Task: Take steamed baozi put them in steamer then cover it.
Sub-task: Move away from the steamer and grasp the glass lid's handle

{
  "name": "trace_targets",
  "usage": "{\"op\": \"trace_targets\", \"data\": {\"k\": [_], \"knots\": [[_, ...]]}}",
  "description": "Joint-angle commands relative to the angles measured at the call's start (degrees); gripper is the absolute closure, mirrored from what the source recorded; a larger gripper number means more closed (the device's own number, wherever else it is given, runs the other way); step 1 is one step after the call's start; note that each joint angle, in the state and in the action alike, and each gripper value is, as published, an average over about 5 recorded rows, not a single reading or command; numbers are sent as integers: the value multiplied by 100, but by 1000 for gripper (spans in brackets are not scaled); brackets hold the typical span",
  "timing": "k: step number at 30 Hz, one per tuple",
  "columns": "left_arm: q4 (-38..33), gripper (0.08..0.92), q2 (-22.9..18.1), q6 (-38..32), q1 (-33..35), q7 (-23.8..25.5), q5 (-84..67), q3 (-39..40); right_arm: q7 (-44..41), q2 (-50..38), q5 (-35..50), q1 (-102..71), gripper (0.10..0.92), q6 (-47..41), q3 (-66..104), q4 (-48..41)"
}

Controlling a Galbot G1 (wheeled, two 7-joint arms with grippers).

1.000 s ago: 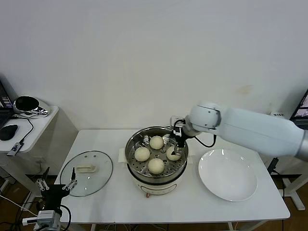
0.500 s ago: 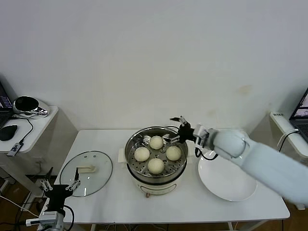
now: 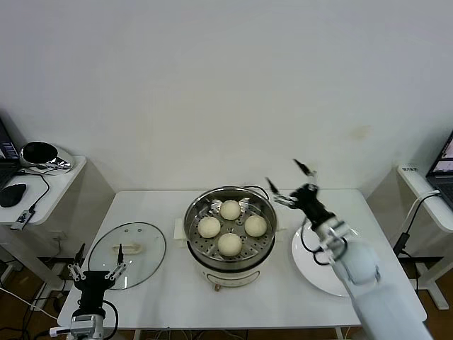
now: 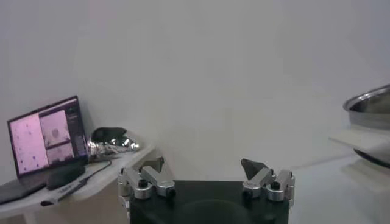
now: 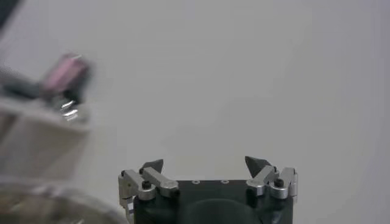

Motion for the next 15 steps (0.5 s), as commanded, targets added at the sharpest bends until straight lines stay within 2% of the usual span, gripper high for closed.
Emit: {"op": "trace_targets", "data": {"k": [1,7,11,15], "knots": [[605,177,274,-82,-78,15,3100,-184,170,1424,-211,-1746,203,-66,3021,409],[1238,177,949,12,-175,780,5421,-486,580,1500,146,-2300,203,-976,3556,666],[1755,177,1179,-53,-469,868,6410,-337,705,1620,251,-2463,203,-1255,3695,717],[2258,177,1192,-42,-1000,812,6758,-20,768,1672,290,-2551,203,-1463,3809,748]]}}
